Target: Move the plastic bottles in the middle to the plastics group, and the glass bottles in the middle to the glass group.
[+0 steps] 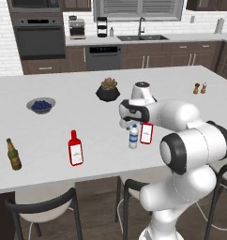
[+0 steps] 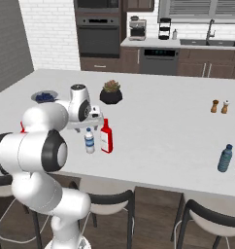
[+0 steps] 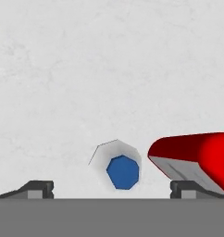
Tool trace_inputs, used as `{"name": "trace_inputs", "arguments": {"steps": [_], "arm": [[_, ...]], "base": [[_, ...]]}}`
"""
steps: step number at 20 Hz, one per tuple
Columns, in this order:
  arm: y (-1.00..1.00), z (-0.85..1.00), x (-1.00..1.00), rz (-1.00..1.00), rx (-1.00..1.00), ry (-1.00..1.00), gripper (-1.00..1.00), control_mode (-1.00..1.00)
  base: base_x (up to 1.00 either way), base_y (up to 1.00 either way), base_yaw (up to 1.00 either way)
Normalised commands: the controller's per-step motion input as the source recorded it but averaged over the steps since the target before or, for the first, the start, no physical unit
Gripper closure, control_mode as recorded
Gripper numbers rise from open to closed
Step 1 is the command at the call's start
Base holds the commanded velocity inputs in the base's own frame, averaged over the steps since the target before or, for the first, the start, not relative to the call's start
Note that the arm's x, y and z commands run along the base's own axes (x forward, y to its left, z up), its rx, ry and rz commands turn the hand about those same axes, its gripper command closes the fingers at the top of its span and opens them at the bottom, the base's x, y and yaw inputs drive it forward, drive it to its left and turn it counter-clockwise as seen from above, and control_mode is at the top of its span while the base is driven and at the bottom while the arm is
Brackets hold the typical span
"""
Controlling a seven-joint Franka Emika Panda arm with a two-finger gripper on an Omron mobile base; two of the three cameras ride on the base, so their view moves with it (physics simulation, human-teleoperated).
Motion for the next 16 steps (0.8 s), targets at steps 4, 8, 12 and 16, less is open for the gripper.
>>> {"name": "trace_inputs", "arguments": {"steps": [4, 8, 12, 16], "arm": [[0.00, -0.28, 0.00, 0.00, 0.00, 0.00, -1.00, -1.00], [0.00, -0.23, 0.00, 0.00, 0.00, 0.00, -1.00, -1.00], [0.00, -0.03, -0.01, 0.00, 0.00, 0.00, -1.00, -1.00], [0.00, -0.06, -0.01, 0.00, 0.00, 0.00, -1.00, -1.00]], "base": [[0.00, 0.00, 0.00], [0.00, 0.00, 0.00], [0.00, 0.00, 0.00], [0.00, 0.00, 0.00]]}}
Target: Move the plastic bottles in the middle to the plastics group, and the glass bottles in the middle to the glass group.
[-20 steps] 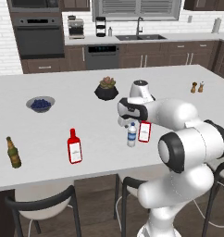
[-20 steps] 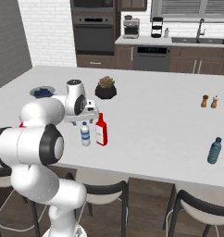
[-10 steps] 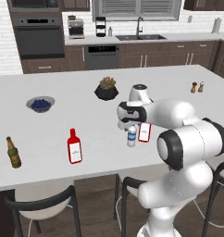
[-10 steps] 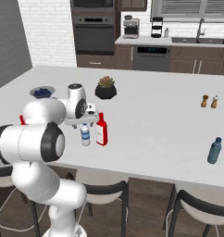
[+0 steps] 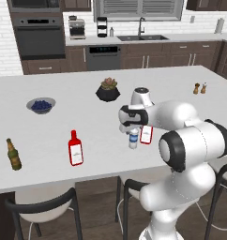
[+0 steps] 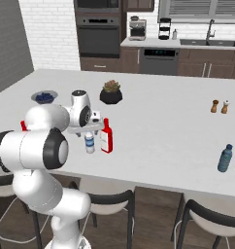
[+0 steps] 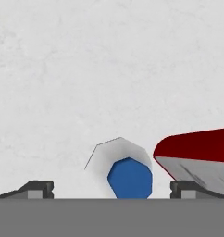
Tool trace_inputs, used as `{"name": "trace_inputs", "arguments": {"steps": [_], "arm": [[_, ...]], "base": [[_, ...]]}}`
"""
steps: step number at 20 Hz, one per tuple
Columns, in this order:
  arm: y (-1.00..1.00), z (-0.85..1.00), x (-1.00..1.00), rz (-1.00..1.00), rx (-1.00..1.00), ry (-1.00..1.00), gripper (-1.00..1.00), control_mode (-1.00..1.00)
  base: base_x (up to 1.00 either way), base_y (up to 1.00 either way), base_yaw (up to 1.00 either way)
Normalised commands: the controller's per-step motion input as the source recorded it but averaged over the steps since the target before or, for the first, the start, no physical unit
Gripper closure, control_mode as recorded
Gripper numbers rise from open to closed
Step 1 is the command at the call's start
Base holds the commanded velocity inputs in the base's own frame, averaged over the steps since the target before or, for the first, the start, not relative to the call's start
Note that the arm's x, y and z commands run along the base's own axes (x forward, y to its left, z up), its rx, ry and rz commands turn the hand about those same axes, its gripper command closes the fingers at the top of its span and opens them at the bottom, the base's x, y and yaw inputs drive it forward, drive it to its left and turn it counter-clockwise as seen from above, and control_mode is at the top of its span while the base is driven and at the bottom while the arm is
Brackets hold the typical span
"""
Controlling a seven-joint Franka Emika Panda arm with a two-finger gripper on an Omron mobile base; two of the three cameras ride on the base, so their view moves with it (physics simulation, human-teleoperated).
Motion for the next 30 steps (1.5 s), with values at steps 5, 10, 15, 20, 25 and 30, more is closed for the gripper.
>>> {"name": "trace_inputs", "arguments": {"steps": [5, 10, 15, 20, 25, 30], "arm": [[0.00, -0.07, 0.00, 0.00, 0.00, -0.10, -1.00, -1.00], [0.00, 0.00, 0.00, 0.00, 0.00, -0.14, -1.00, -1.00], [0.00, 0.00, 0.00, 0.00, 0.00, -0.07, -1.00, -1.00], [0.00, -0.04, 0.04, 0.00, 0.00, 0.00, -1.00, -1.00], [0.03, 0.00, 0.01, 0.00, 0.00, 0.00, -1.00, -1.00], [0.02, 0.00, 0.09, 0.00, 0.00, 0.00, -1.00, -1.00]], "base": [[0.00, 0.00, 0.00], [0.00, 0.00, 0.00], [0.00, 0.00, 0.00], [0.00, 0.00, 0.00], [0.00, 0.00, 0.00], [0.00, 0.00, 0.00]]}}
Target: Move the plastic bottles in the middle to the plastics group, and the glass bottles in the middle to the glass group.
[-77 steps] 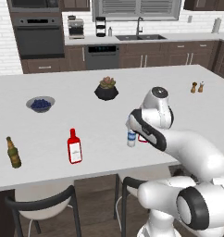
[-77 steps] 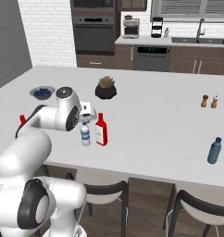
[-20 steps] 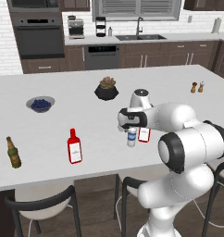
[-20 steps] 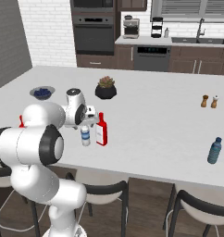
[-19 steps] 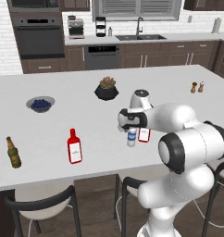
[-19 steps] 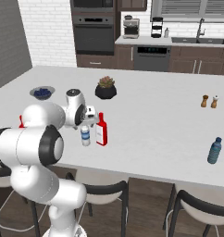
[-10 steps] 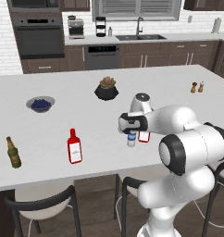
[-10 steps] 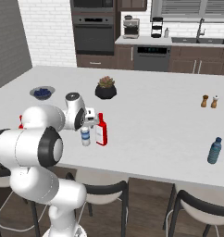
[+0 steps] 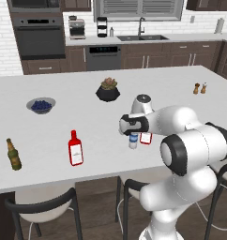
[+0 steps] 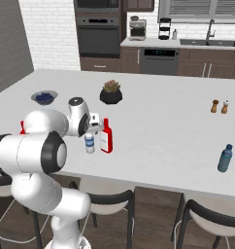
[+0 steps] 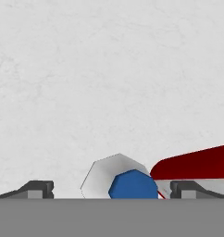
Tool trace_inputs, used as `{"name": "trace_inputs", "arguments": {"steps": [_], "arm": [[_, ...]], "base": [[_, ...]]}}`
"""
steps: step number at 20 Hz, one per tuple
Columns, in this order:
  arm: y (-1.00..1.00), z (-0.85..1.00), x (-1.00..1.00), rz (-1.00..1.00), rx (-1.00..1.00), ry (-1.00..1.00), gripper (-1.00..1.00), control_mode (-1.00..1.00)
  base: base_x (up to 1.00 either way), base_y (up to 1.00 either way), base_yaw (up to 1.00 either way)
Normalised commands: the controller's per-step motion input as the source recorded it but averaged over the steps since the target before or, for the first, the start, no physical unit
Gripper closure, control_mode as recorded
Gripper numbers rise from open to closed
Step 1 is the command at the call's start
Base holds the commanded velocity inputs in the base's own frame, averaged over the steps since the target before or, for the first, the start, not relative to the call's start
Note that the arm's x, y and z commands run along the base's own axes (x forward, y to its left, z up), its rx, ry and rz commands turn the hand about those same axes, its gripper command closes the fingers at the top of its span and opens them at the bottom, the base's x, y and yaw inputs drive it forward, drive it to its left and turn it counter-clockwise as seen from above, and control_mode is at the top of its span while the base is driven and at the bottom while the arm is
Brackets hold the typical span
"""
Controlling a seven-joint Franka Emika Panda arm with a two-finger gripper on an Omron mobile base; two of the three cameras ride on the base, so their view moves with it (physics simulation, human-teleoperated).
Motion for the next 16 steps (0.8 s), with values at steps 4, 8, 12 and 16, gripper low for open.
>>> {"name": "trace_inputs", "arguments": {"steps": [4, 8, 12, 16], "arm": [[0.00, 0.00, 0.02, 0.00, 0.00, 0.00, -1.00, -1.00], [0.00, 0.00, 0.00, 0.00, 0.00, 0.00, -1.00, -1.00], [0.00, 0.00, 0.00, 0.00, 0.00, 0.00, 1.00, -1.00], [0.00, 0.00, 0.00, 0.00, 0.00, 0.00, 1.00, -1.00]], "base": [[0.00, 0.00, 0.00], [0.00, 0.00, 0.00], [0.00, 0.00, 0.00], [0.00, 0.00, 0.00]]}}
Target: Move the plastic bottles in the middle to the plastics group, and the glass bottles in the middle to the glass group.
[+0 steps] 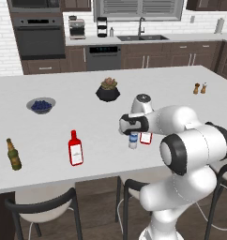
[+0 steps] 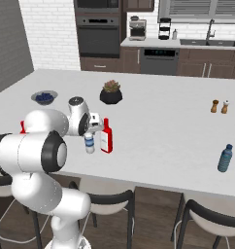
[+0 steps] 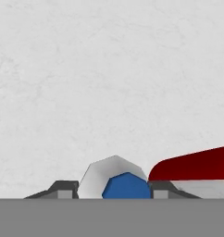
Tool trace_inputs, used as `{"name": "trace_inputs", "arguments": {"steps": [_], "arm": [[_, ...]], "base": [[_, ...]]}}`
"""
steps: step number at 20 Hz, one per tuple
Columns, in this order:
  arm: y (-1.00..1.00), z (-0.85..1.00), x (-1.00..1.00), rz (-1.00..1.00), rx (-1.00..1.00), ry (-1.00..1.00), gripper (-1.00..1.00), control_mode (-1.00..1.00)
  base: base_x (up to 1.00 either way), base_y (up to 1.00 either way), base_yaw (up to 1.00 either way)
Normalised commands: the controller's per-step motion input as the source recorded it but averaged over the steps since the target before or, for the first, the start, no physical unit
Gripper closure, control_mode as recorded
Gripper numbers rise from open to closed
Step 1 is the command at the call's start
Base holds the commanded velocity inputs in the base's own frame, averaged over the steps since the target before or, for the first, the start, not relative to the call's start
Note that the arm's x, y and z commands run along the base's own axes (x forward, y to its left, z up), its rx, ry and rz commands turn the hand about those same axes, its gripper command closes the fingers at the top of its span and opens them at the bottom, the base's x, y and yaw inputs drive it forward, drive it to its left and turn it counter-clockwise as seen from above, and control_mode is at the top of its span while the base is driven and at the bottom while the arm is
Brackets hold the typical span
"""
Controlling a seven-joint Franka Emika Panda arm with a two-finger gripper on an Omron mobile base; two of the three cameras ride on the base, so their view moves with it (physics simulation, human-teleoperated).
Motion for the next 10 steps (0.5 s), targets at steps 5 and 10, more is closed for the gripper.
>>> {"name": "trace_inputs", "arguments": {"steps": [5, 10], "arm": [[0.00, 0.02, -0.03, 0.00, 0.00, 0.00, 1.00, -1.00], [0.00, 0.43, -0.67, -0.01, 0.00, 0.00, 1.00, -1.00]], "base": [[0.00, 0.00, 0.00], [0.00, 0.00, 0.00]]}}
